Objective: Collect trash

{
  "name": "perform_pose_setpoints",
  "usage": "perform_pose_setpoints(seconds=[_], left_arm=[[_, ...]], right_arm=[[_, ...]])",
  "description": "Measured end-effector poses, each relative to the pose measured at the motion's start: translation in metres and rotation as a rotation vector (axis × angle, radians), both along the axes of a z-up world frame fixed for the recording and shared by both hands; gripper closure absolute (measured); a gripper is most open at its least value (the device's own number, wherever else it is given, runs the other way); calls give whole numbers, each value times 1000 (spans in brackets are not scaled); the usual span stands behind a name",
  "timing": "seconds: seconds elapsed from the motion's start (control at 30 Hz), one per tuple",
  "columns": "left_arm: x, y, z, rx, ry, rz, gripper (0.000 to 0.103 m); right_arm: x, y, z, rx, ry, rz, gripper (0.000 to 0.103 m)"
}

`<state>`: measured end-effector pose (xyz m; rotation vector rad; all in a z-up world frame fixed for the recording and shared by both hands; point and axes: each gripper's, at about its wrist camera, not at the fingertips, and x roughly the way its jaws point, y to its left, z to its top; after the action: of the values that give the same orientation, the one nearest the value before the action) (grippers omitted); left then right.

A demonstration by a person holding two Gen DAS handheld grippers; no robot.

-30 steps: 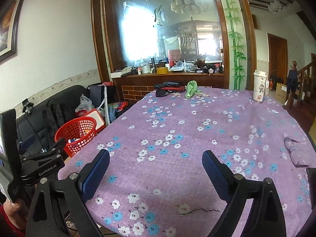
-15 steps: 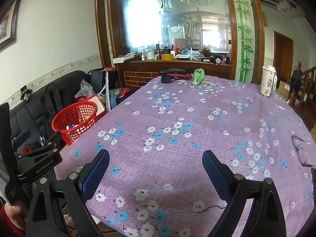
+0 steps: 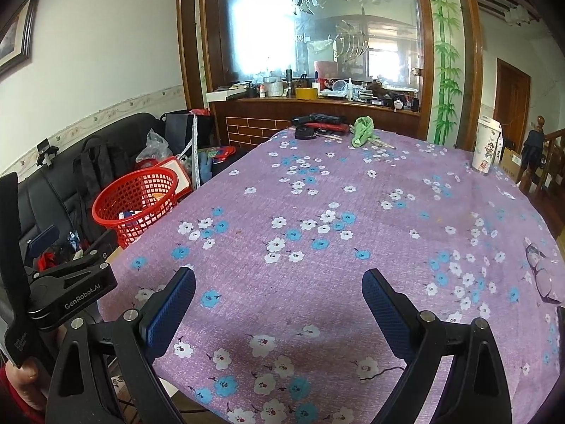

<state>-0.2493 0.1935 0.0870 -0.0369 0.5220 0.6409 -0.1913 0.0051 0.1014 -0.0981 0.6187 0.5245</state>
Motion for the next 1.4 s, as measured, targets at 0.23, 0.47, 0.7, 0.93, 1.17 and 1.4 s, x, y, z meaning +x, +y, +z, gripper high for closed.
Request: perform_pose_setpoints(seconds=[0.23, 0.47, 0.7, 0.93, 1.17, 1.4], left_arm=[[3, -1, -2, 0, 11, -5, 0], [3, -3, -5, 2, 19, -8, 0], [3, -3, -6, 0, 22, -12, 0], [3, -3, -6, 0, 24, -12, 0], [4, -2, -7, 0, 26, -14, 0], [4, -3, -9, -2, 29, -18, 0]], right_arm=[[1, 3, -2, -13, 9, 3, 6], [4, 3, -3, -16, 21, -1, 5], [5, 4, -4, -18, 28, -4, 5], [5, 4, -5, -18, 32, -2, 5], [7, 4, -8, -20, 39, -4, 5], [7, 3, -9, -21, 42, -3, 5]])
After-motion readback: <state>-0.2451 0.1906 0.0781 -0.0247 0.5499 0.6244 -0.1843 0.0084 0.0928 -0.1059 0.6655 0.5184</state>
